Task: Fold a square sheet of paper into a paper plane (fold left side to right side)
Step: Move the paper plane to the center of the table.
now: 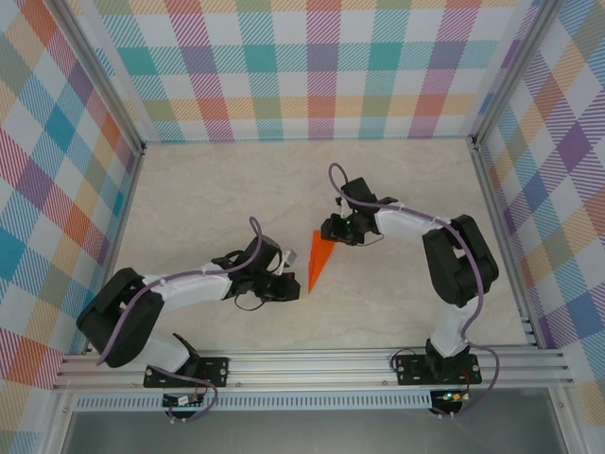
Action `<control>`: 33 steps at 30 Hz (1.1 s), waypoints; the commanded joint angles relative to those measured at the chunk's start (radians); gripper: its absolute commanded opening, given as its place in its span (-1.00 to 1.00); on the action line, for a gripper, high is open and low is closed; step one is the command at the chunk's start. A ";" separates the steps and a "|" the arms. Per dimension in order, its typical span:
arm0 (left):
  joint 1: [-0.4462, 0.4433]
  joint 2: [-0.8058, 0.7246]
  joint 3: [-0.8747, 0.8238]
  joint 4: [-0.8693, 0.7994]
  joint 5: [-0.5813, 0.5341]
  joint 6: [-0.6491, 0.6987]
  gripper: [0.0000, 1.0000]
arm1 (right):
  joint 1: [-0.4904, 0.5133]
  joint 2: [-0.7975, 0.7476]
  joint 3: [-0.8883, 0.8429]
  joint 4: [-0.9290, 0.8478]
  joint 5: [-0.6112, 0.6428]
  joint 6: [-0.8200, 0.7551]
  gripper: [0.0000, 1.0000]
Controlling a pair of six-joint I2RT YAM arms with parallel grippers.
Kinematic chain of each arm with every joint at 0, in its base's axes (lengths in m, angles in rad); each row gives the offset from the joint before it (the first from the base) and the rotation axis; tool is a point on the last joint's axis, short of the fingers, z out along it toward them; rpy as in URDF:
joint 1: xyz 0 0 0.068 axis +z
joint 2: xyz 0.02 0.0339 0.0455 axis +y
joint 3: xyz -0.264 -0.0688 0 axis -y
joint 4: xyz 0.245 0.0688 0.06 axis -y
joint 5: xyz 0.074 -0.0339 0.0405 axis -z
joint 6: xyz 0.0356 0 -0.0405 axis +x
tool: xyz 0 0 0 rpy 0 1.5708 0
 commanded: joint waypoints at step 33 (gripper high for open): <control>-0.001 -0.337 0.083 -0.216 -0.651 0.006 -0.35 | 0.202 -0.279 -0.175 0.084 -0.038 0.092 -1.00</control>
